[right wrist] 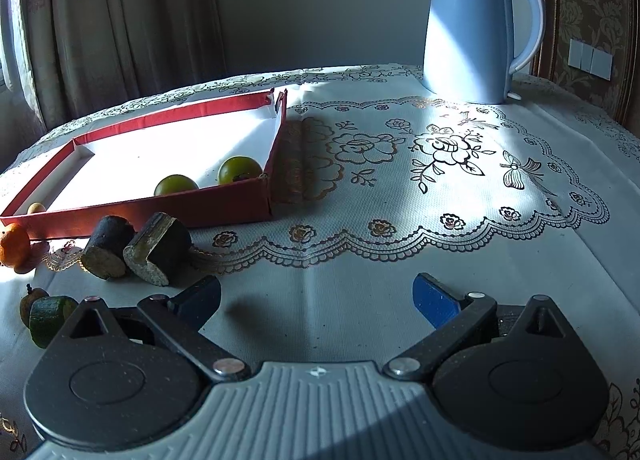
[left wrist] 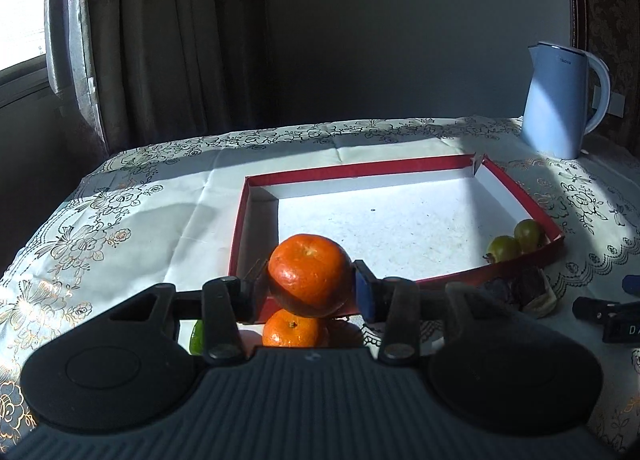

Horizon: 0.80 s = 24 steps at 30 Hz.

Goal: Organize fruits
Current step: 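Carry the orange into the tray with the left tool and release it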

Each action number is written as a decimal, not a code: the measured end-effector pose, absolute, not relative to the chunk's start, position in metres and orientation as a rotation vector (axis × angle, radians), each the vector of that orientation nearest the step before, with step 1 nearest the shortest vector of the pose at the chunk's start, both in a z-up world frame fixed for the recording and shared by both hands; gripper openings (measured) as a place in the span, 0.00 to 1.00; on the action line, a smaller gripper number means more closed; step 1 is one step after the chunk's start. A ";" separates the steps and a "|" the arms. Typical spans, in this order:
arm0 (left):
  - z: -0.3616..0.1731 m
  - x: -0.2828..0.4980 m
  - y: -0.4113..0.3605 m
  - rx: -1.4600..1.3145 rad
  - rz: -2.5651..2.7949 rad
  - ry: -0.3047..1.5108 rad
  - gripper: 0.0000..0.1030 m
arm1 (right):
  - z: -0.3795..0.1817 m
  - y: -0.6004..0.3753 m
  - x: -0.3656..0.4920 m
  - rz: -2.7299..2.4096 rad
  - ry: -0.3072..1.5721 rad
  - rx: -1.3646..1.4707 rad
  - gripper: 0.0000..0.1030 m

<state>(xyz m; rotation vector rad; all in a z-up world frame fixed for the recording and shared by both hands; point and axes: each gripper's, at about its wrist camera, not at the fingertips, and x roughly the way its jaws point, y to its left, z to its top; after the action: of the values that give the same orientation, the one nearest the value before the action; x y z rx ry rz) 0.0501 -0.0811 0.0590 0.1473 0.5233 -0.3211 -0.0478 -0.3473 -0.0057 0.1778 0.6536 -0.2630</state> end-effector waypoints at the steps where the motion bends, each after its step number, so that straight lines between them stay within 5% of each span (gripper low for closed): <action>1: 0.060 0.055 -0.086 0.149 -0.321 0.523 0.39 | -0.006 -0.348 -0.048 -0.262 0.652 0.181 1.00; 17: 0.020 0.127 -0.124 0.184 -0.239 0.660 0.40 | -0.006 -0.355 -0.052 -0.238 0.622 0.235 1.00; 24: 0.027 0.116 -0.123 0.200 -0.210 0.606 0.72 | -0.005 -0.357 -0.054 -0.233 0.615 0.248 1.00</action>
<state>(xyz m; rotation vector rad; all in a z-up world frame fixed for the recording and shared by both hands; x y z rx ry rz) 0.1162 -0.1227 0.0270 0.2001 0.6055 -0.2103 -0.0539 -0.3568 -0.0053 0.2483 0.6145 -0.2326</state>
